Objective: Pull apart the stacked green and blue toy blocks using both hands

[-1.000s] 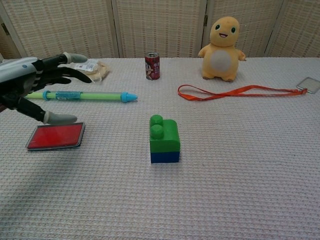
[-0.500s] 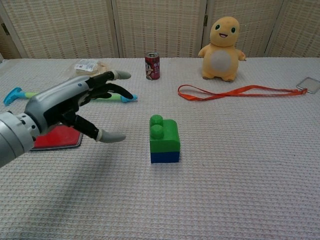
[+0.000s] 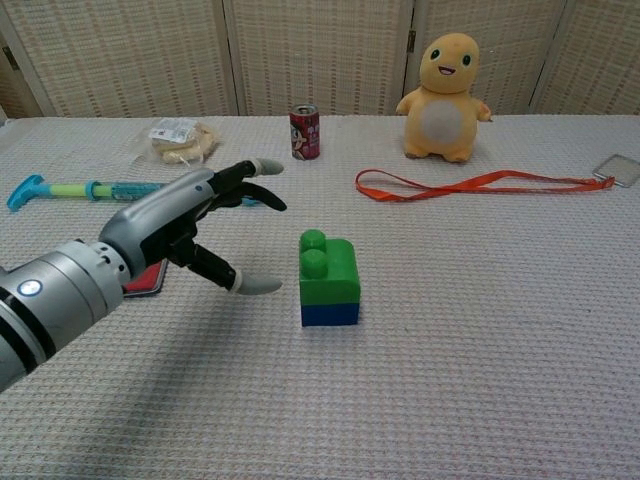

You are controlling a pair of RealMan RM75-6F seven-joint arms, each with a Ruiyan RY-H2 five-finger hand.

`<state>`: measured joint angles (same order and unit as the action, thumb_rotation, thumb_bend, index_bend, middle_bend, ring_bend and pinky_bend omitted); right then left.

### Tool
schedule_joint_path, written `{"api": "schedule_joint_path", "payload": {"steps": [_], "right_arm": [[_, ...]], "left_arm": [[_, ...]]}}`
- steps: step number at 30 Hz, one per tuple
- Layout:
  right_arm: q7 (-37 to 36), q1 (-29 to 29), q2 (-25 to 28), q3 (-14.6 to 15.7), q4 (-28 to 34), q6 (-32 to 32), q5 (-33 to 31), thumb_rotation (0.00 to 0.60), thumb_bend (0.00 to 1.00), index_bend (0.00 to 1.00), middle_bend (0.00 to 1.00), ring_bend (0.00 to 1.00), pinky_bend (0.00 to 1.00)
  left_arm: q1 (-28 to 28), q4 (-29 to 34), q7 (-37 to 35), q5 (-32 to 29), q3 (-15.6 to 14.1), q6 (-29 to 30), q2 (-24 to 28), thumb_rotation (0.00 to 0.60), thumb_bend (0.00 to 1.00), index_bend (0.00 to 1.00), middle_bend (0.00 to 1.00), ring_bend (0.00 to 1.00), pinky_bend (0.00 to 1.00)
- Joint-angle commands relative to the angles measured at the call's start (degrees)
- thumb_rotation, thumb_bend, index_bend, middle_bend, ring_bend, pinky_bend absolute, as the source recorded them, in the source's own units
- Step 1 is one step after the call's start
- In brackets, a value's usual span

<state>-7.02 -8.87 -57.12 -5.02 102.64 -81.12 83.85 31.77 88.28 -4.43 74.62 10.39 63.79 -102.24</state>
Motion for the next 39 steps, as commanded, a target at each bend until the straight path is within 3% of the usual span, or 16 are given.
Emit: {"api": "schedule_joint_path", "payload": {"steps": [1, 17, 39], "right_arm": [[-3.8, 1.9, 1.7, -0.1, -0.5, -3.5, 1.9, 0.600, 0.33, 0.00, 0.00, 0.00, 0.00], [-3.4, 0.8, 1.6, 0.1, -0.9, -0.5, 1.7, 0.600, 0.33, 0.00, 0.00, 0.00, 0.00], [-3.6, 1.2, 1.8, -0.3, -1.1, -0.9, 1.1, 0.600, 0.33, 0.00, 0.00, 0.00, 0.00]], "left_arm": [[0.3, -0.9, -0.5, -0.2, -0.1, -0.6, -1.0, 0.600, 0.18, 0.09, 0.26, 0.10, 0.09], [2.6, -9.2, -0.3, 1.0, 1.1, -0.2, -7.2, 0.600, 0.18, 0.11, 0.27, 0.10, 0.07], [4.4, -16.5, -4.3, 2.0, 1.7, -1.3, -10.8, 0.600, 0.21, 0.17, 0.36, 0.14, 0.06]]}}
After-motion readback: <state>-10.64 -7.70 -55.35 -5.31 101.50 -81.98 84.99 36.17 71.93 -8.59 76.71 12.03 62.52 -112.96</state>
